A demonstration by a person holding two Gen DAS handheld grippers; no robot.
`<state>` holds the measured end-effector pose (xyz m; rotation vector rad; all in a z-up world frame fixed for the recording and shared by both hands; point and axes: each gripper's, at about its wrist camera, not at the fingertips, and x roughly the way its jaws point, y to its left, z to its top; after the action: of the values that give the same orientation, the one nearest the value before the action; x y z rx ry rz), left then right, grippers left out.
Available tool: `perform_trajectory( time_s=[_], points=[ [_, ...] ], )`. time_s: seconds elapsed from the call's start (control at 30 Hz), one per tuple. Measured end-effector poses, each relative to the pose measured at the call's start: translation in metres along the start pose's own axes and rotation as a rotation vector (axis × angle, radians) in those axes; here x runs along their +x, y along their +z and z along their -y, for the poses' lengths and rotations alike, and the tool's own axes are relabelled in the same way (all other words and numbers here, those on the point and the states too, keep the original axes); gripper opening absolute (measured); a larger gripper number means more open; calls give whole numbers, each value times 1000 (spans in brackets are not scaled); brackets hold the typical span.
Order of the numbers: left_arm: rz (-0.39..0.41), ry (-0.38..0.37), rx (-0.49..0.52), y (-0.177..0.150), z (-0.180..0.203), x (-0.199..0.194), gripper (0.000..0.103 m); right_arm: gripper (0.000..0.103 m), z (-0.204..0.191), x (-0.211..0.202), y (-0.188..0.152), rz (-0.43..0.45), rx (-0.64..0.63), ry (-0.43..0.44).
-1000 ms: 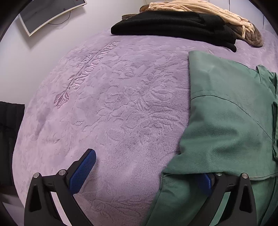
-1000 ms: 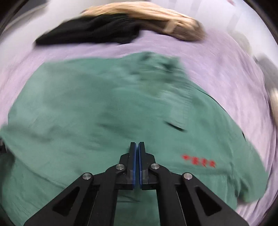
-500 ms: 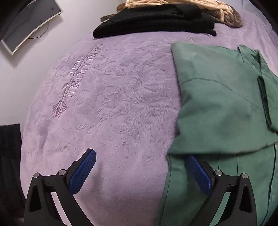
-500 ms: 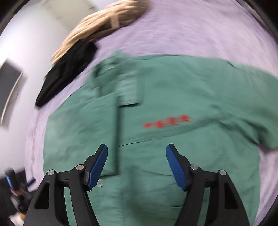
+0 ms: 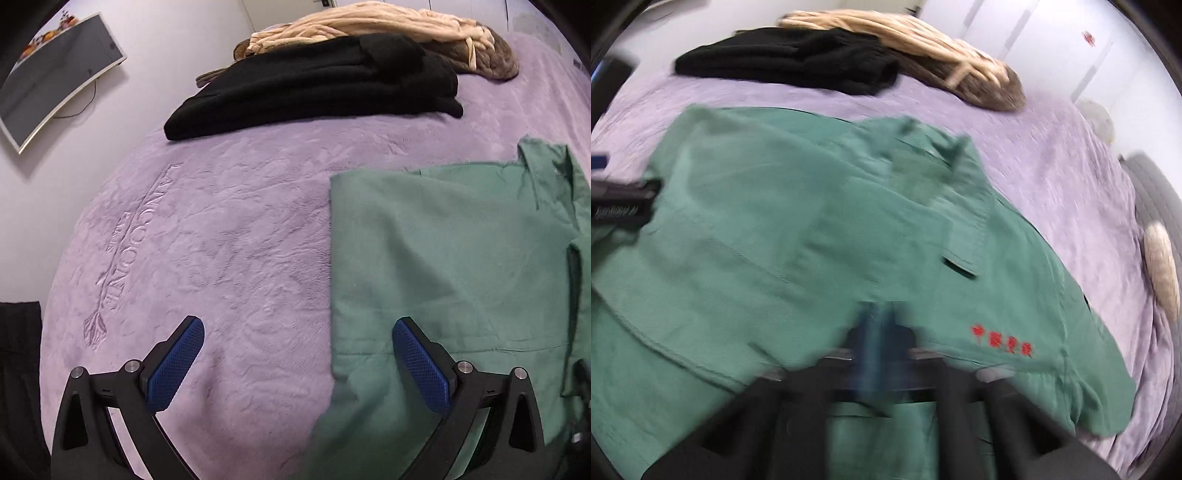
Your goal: Fold small clothes
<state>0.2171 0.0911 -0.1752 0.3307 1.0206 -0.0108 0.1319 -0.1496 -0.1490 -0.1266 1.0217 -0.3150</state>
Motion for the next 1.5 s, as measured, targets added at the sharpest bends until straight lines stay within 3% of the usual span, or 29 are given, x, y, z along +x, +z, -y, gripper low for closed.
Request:
perform_trajectory(
  time_s=[0.07,0.13,0.2,0.23,0.3,0.33,0.37,0.4,0.43,0.57,0.63,0.87,1.0,1.1,1.13,1.17,1.23,1.33,1.43,1.5],
  points=[
    [12,9,-5,-7,5,6,103,1,47,8,-5,-24,201,40],
    [24,-13,-32,-10,-1,7,103,1,110,28,-25,-104,507,141],
    [21,-21,-37,-11,-6,7,103,2,150,41,-47,-162,722,243],
    [22,-24,-32,-11,-8,8,103,2,154,39,-49,-164,724,267],
    [24,-20,-24,-10,-7,9,103,10,136,20,-40,-125,557,250],
    [26,-12,-24,-9,-6,10,103,22,119,7,-34,-85,464,260],
    [29,-3,-25,-11,-4,9,103,56,102,-4,-29,-48,395,279],
    [32,5,-29,-11,-3,8,103,72,85,-12,-25,-16,340,296],
    [33,14,-35,-12,-1,7,103,82,65,-19,-21,16,283,314],
    [32,23,-53,-14,0,5,103,82,3,-18,-13,46,127,347],
    [35,24,-50,-14,0,4,103,82,-22,-12,-16,41,50,320],
    [37,13,-57,-17,0,2,103,82,-59,-12,-41,149,-223,5],
    [39,6,-59,-17,-1,4,103,82,-49,-12,-38,165,-198,-103],
    [37,4,-59,-17,-1,4,103,80,-26,-10,-28,148,-104,-79],
    [38,3,-59,-17,-1,4,103,68,-13,-10,-24,138,-49,-20],
    [38,3,-59,-17,-1,5,103,40,0,-9,-21,118,12,44],
    [38,3,-59,-17,-1,5,103,15,30,-2,-19,60,177,182],
    [40,3,-58,-17,-1,5,103,14,89,18,-30,-28,541,383],
    [39,1,-57,-17,-2,5,103,14,135,49,-68,-114,936,601],
    [39,-1,-57,-17,-2,5,103,10,152,61,-96,-128,1144,666]
  ],
)
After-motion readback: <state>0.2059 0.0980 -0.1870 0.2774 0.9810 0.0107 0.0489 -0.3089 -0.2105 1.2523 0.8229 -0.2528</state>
